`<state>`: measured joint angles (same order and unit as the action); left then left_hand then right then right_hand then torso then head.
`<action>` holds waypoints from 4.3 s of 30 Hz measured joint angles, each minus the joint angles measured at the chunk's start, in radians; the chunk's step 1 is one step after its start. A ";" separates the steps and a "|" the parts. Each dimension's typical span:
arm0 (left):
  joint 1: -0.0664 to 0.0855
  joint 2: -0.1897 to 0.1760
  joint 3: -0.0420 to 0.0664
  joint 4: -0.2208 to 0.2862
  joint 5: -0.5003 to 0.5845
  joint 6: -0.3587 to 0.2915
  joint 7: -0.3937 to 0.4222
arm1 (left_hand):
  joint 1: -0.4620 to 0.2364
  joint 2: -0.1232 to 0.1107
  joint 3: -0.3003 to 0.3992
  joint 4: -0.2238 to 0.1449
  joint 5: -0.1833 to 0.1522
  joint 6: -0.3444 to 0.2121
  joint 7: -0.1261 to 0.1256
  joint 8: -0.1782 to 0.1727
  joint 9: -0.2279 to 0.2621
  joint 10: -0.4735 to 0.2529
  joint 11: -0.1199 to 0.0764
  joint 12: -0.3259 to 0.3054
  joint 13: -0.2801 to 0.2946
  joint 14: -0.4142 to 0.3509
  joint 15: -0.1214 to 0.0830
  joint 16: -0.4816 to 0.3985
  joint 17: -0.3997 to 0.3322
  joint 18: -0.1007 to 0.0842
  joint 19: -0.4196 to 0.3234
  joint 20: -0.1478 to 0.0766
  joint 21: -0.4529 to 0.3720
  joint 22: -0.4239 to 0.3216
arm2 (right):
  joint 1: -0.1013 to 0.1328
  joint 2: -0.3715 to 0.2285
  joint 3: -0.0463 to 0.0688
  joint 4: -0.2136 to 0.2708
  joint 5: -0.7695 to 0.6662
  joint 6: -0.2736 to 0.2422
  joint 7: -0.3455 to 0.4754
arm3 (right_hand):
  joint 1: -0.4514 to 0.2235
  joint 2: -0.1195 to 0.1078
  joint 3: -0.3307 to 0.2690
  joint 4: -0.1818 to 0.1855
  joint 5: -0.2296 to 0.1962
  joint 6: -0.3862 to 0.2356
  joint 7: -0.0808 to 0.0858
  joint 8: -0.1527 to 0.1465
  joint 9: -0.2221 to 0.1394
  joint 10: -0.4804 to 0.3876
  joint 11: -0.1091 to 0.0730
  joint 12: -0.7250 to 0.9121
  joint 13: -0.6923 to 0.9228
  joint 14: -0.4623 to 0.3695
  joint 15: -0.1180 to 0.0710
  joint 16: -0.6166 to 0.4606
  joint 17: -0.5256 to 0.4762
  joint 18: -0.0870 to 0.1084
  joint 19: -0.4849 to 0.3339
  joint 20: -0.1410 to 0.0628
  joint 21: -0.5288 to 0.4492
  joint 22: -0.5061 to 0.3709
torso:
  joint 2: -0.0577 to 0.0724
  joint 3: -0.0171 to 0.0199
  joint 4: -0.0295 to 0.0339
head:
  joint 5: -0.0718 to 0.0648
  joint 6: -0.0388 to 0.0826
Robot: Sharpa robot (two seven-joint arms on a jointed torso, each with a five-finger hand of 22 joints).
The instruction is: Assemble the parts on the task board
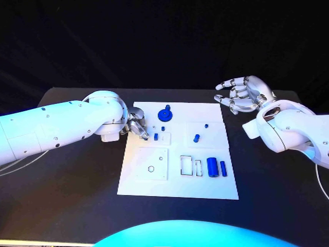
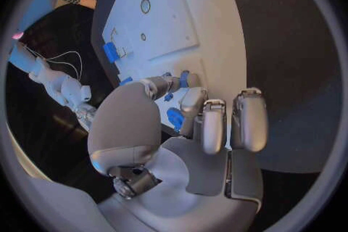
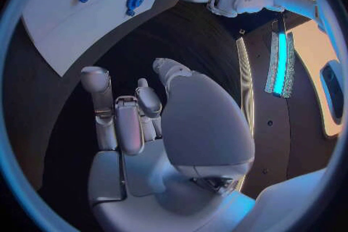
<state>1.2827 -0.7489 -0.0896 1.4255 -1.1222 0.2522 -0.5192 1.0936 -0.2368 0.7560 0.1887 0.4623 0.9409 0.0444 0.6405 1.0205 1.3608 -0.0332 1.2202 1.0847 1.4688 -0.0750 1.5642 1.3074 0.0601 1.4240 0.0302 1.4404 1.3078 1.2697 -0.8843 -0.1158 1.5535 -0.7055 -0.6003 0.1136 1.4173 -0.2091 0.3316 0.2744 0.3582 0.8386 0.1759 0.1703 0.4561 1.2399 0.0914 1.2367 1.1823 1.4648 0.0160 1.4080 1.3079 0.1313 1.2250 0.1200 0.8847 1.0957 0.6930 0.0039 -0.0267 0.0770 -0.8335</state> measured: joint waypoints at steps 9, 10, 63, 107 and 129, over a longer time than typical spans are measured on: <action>-0.001 0.001 -0.001 -0.001 0.000 -0.002 0.000 | -0.022 0.007 -0.010 -0.010 -0.006 0.007 -0.007 0.009 0.006 0.012 -0.003 0.007 0.007 -0.004 -0.004 0.000 0.000 0.000 0.004 -0.004 0.004 0.000 | 0.000 -0.001 0.000 0.002 0.000 0.000 0.000 | 0.000 0.000 0.000 0.000 0.000 0.000 0.000 0.000 0.000 0.000 0.000 0.000 0.000 0.000 0.000 0.000 0.000 0.000 0.000 0.000 0.000 0.000 | 0.000 0.0002 0.0006 | 0.000 -0.001; -0.001 0.001 -0.001 -0.001 0.000 -0.002 0.000 | -0.022 0.006 -0.010 -0.010 -0.006 0.007 -0.007 0.009 0.005 0.012 -0.003 0.007 0.007 -0.004 -0.004 0.000 0.000 0.000 0.004 -0.004 0.004 0.000 | 0.000 -0.001 0.000 0.003 0.000 0.000 0.000 | 0.000 0.000 0.000 0.000 0.000 0.000 0.000 0.000 0.000 0.000 0.000 0.000 0.000 0.000 0.000 0.000 0.000 0.000 0.000 0.000 0.000 0.000 | 0.000 0.0002 0.0005 | 0.000 -0.001; -0.003 0.004 -0.003 -0.017 -0.007 -0.008 0.001 | -0.105 0.034 -0.270 0.088 -0.054 0.028 -0.029 0.013 -0.029 0.011 -0.010 0.003 0.001 -0.004 -0.011 0.000 0.000 0.000 0.003 -0.004 -0.001 -0.001 | 0.000 -0.002 0.000 0.001 0.001 -0.002 0.002 | 0.000 0.000 0.003 -0.003 0.004 -0.003 0.003 0.004 0.000 0.000 0.000 0.000 -0.006 0.000 0.000 -0.006 -0.001 0.000 0.002 -0.002 -0.013 -0.009 | -0.001 -0.0007 0.0007 | -0.007 -0.001; -0.018 -0.051 0.015 0.060 0.026 -0.464 0.418 | 0.326 -0.022 -0.276 0.054 -0.135 -0.225 0.105 -0.195 -0.310 -0.505 0.118 -0.526 -0.585 -0.324 0.095 -0.563 -0.349 0.112 -0.413 0.084 -0.627 -0.715 | -0.008 -0.001 0.000 -0.010 0.002 -0.002 0.003 | -0.004 -0.004 0.005 -0.005 0.004 -0.006 -0.001 0.008 0.001 -0.005 -0.005 -0.011 -0.018 0.000 0.000 -0.015 -0.007 0.000 0.002 -0.002 -0.033 -0.018 | -0.001 0.0002 0.0027 | -0.016 0.022; -0.053 0.053 -0.011 -0.025 -0.417 -0.496 0.548 | 0.356 -0.034 -0.361 0.086 -0.137 -0.193 0.093 -0.248 -0.442 -0.530 0.142 -0.655 -0.740 -0.244 0.113 -0.424 -0.288 0.111 -0.386 0.104 -0.605 -0.692 | -0.011 0.002 -0.001 -0.011 0.008 -0.002 0.006 | -0.004 -0.004 0.005 -0.006 0.004 -0.006 -0.001 0.008 0.001 -0.009 -0.002 -0.012 -0.023 0.000 0.000 -0.015 -0.010 0.000 0.002 -0.002 -0.033 -0.020 | 0.000 -0.0009 0.0001 | -0.016 0.032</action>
<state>1.2296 -0.6957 -0.1005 1.4005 -1.5394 -0.2437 0.0291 1.4492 -0.2712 0.3945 0.2745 0.3252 0.7474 0.1375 0.3928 0.5781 0.8308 0.1092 0.5653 0.3448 1.2247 0.0376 1.1404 1.0197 0.1708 1.0382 0.1340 0.8354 0.6156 1.2590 -0.8824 -0.1167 1.5423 -0.6975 -0.6022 0.1193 1.4133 -0.2131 0.3371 0.2689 0.3622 0.8322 0.1751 0.1779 0.4575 1.2306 0.0894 1.2250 1.1594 1.4648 0.0160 1.3927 1.2981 0.1312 1.2269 0.1181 0.8519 1.0755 0.6930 0.0031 -0.0267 0.0609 -0.8011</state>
